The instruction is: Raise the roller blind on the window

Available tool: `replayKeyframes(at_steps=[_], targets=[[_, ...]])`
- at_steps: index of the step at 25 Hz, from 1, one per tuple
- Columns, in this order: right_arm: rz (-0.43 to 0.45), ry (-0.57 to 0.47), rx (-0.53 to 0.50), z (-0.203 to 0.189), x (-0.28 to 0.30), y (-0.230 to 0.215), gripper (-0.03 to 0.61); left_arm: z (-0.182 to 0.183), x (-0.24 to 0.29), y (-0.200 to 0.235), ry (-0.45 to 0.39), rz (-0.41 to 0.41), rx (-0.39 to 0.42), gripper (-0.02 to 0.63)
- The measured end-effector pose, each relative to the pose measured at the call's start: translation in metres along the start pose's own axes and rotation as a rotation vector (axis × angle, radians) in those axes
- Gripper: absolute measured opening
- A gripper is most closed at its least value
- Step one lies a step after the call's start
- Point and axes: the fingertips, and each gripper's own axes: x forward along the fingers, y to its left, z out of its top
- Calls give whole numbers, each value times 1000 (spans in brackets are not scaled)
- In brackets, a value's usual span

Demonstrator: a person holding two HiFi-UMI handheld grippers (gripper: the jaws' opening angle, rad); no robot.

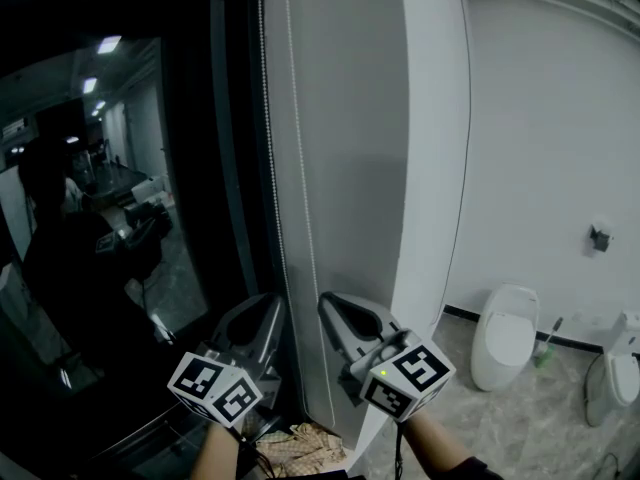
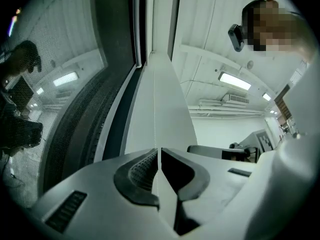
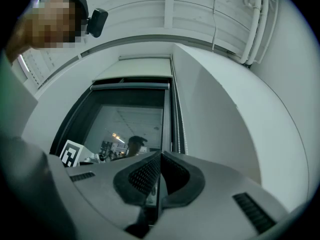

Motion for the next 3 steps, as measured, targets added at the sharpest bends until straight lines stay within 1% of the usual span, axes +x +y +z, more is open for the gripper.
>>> replayKeyframes(at_steps=[3], targets=[[2, -1, 3, -1, 3, -1, 9, 2, 0, 3, -4, 2, -2, 20]])
